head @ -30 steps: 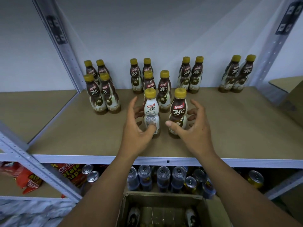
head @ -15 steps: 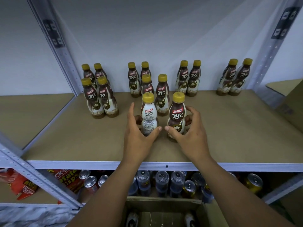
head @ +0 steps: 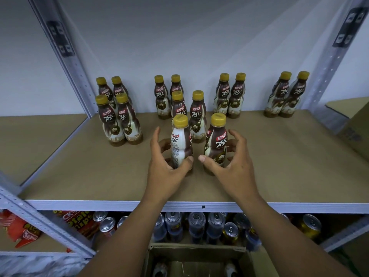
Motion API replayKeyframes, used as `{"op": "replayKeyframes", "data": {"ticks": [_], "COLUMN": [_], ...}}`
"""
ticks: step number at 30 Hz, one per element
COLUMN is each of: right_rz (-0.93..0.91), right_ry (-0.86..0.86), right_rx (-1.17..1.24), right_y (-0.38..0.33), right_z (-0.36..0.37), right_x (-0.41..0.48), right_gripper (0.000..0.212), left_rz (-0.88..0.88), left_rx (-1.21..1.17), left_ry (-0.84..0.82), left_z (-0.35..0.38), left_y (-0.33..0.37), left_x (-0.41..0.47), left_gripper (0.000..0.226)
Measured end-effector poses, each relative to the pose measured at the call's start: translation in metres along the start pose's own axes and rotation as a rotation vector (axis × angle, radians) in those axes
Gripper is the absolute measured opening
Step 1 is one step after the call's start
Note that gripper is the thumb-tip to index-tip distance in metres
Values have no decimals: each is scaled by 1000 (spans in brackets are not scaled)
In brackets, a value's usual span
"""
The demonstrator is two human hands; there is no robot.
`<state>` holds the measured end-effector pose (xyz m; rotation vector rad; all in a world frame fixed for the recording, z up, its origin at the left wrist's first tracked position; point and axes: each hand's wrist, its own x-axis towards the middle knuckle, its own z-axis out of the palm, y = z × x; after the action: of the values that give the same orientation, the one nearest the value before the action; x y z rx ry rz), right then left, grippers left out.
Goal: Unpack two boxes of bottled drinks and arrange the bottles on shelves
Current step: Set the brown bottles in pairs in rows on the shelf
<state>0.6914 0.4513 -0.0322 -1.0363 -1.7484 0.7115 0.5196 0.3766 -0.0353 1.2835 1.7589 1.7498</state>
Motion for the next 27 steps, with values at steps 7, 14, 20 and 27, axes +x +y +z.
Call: {"op": "replayKeyframes", "data": {"ticks": [7, 14, 20, 27], "right_rz": [-20, -6, 2, -3], "right_ry": [10, -4, -19, -7], "right_rx": [-41, -16, -6, -5], "right_y": [4, 4, 2, 1], "right_z": [3, 3, 2, 2], "right_x": [2, 1, 1, 0], "right_gripper": [92, 86, 84, 92], "left_rz": [3, -6, -6, 21], "left_rx": [76, 53, 3, -17], "left_ry": [57, 33, 5, 7], "left_z": [4, 4, 3, 3], "left_y": [5, 5, 2, 9], "left_x": [-1, -2, -1, -4], "left_gripper": [114, 104, 98, 97]}}
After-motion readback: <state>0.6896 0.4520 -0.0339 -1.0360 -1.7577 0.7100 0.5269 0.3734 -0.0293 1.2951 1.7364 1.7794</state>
